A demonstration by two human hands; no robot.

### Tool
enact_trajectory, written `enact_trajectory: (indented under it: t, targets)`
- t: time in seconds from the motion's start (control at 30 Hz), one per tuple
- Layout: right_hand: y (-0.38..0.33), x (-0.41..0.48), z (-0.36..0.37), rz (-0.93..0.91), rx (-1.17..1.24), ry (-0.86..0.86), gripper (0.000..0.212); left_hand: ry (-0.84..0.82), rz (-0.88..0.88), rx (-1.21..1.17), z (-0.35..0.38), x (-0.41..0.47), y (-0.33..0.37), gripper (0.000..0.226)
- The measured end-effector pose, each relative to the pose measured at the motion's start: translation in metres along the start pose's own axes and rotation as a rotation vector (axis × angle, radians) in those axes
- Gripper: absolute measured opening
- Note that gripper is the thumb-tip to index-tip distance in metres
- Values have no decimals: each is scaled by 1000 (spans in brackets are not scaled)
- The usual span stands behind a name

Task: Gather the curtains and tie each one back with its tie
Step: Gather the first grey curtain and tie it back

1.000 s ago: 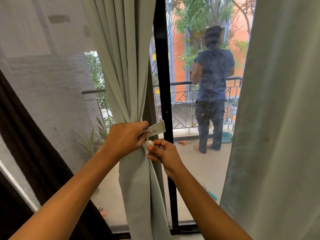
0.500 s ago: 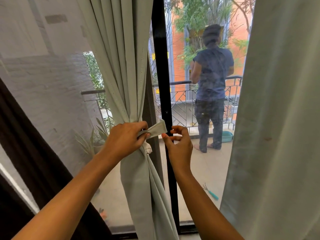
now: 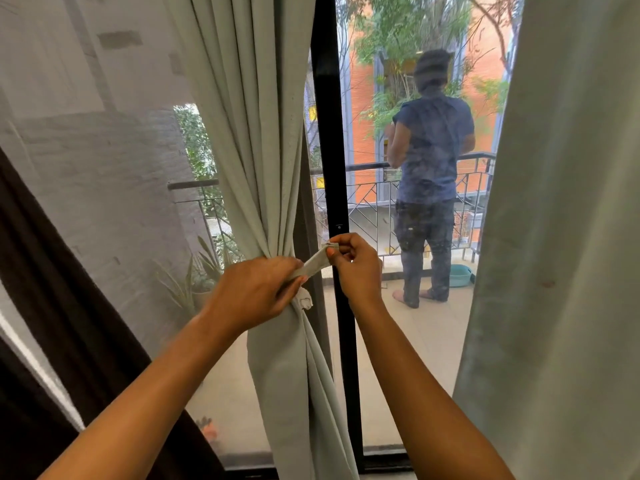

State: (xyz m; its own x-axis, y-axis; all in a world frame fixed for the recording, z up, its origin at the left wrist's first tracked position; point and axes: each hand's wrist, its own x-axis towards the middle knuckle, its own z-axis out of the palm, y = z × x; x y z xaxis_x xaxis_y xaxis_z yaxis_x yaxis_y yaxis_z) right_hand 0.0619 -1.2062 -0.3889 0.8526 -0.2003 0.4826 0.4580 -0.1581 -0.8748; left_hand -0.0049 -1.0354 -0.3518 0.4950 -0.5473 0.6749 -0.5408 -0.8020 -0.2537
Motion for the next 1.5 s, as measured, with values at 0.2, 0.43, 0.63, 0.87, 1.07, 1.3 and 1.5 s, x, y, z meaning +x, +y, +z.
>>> enact_trajectory:
  t: [0.2,0.43,0.63,0.87,1.07,1.3,1.5]
  targets:
    - [10,20,43,300,514,-389,15,354,18,-27,9,-22,-14,29]
    - [8,34,71,250,494,-531,28,108,-853,-787,19,-16,-77,42]
    - [-1,30,75,163,432,-557,28,-168,-942,-1090,40,-14,-81,39]
    - [-2,27,65,84,185,-499,24,-118,-850,-852,40,-7,-77,27]
    - [-12,33,45,168,729,-696,72,-73,-746,-730,29,-6,-80,41]
    - [-28,40,55,28,141,-394,46,50,-724,-335,12,-24,-87,17]
    - [-27,48,47,-102,-130,-49,45,124,-949,-226,6,-80,-94,21]
